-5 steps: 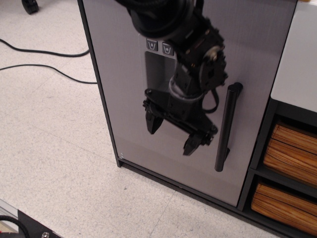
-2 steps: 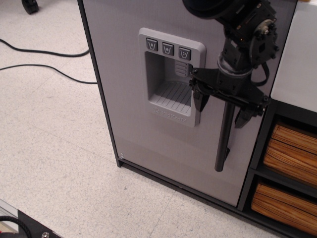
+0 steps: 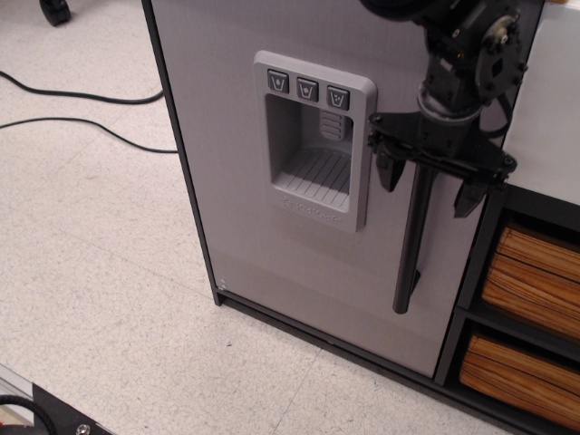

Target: Open fridge

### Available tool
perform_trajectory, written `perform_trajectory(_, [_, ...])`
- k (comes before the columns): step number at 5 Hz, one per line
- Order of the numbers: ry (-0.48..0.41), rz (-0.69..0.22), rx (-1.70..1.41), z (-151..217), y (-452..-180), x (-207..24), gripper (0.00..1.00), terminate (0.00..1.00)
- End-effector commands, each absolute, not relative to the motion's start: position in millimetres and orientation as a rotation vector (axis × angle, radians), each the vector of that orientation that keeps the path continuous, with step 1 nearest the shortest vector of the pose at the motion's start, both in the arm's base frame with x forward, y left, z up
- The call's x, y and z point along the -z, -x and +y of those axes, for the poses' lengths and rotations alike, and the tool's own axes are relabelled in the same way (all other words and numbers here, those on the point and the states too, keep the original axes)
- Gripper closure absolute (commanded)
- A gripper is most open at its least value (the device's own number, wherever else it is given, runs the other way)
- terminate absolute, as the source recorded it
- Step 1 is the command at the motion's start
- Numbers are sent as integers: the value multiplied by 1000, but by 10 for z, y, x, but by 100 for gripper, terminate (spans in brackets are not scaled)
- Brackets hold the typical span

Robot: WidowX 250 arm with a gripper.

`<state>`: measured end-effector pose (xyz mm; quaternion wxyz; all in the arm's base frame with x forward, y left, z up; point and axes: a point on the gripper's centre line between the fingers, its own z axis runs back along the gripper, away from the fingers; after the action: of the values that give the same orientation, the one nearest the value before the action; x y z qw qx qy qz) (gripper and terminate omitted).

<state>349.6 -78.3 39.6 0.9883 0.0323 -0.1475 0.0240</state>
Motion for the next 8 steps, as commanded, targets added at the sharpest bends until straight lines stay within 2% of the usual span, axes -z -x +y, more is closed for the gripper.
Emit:
perform_trajectory(1, [-31, -376, -19, -812, -3703, -506, 100, 0])
perform_trajectory(3, [-22, -414, 42, -764, -3650, -472, 100, 0])
perform_trajectory(6, [-9, -381, 117, -389, -2975, -514, 100, 0])
perform_trajectory(7, [-48, -332, 125, -240, -2788, -571, 0, 0])
perform_trajectory(8, [-116, -196, 13, -86, -2631, -660, 0, 0])
